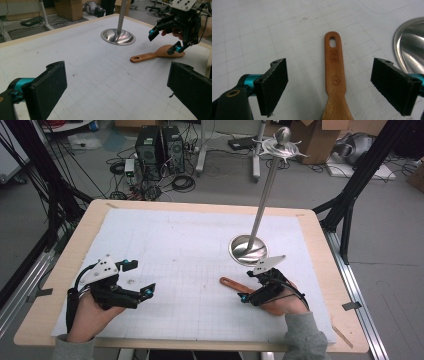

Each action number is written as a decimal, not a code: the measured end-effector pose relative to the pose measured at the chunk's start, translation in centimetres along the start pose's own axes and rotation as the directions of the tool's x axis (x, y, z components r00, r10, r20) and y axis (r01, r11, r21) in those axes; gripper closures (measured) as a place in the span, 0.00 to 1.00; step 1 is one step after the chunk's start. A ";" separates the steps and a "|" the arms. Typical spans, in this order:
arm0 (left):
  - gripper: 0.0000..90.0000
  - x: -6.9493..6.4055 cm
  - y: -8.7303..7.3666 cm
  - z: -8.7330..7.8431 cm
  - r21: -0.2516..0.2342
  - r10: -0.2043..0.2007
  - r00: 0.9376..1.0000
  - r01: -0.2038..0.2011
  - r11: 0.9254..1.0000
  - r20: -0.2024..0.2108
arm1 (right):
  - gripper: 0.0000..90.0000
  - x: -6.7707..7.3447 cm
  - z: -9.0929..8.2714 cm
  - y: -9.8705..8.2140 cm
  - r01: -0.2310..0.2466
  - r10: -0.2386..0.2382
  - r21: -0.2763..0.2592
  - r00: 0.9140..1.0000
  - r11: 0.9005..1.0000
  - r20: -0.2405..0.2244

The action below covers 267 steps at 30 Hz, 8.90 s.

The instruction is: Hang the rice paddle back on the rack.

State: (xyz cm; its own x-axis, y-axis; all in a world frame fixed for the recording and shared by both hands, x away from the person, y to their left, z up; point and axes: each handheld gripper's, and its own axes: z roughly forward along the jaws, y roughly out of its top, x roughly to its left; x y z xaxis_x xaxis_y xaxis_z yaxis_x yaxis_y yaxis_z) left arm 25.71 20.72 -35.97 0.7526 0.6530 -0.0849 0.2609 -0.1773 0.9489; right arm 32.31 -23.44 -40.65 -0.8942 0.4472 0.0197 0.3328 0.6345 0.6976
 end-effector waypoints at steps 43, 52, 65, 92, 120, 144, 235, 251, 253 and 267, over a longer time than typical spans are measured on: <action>0.03 0.5 -0.7 -1.9 -0.008 -0.021 0.999 0.021 1.000 -0.043 | 0.58 -1.1 2.6 -0.2 -0.009 0.008 0.151 1.000 0.989 0.009; 0.03 0.5 -0.7 -1.9 -0.004 -0.021 0.999 0.021 1.000 -0.041 | 0.64 -0.9 2.5 -0.2 -0.010 0.007 0.159 1.000 0.987 0.023; 0.03 0.6 -0.7 -1.8 -0.006 -0.024 0.999 0.023 1.000 -0.041 | 0.72 -0.8 2.4 -0.2 -0.007 0.003 0.159 1.000 0.987 0.021; 0.03 0.6 -0.5 -1.1 -0.003 -0.021 1.000 0.021 1.000 -0.022 | 0.72 -0.5 -2.0 0.2 -0.036 0.038 -0.026 0.998 0.999 0.050; 0.03 0.7 -0.5 -1.3 -0.006 -0.028 0.999 0.028 1.000 -0.023 | 0.72 1.0 -7.1 1.3 0.008 0.015 -0.225 0.995 0.974 0.101; 0.03 0.7 -0.5 -1.2 -0.007 -0.024 0.999 0.024 1.000 -0.025 | 0.72 1.0 -9.7 1.0 0.001 0.040 -0.384 0.994 0.924 0.098; 0.03 1.6 -1.2 -1.7 -0.046 -0.066 0.998 0.065 0.997 -0.021 | 0.72 -9.9 -18.5 6.1 -0.074 0.187 -0.478 0.963 0.875 0.194; 0.03 1.8 -1.4 -1.8 -0.043 -0.068 0.997 0.066 0.997 -0.027 | 0.72 -11.1 -20.0 7.5 -0.073 0.202 -0.500 0.957 0.863 0.208; 0.03 1.9 -1.3 -2.0 -0.050 -0.070 0.997 0.068 0.996 -0.029 | 0.72 -11.3 -20.0 7.8 -0.068 0.200 -0.493 0.955 0.867 0.220; 0.03 2.1 -1.5 -2.4 -0.055 -0.074 0.997 0.072 0.996 -0.030 | 0.72 -12.0 -20.6 8.9 -0.053 0.199 -0.529 0.954 0.847 0.224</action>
State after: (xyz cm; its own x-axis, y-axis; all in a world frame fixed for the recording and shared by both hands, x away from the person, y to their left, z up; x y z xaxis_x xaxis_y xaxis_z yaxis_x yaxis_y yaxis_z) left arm 25.47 24.11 -36.85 0.7128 0.6861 -0.1457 0.2807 -0.0888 0.9557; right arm 39.80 -36.11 -19.92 -0.7200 0.6940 -0.0027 0.1705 0.1806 0.9687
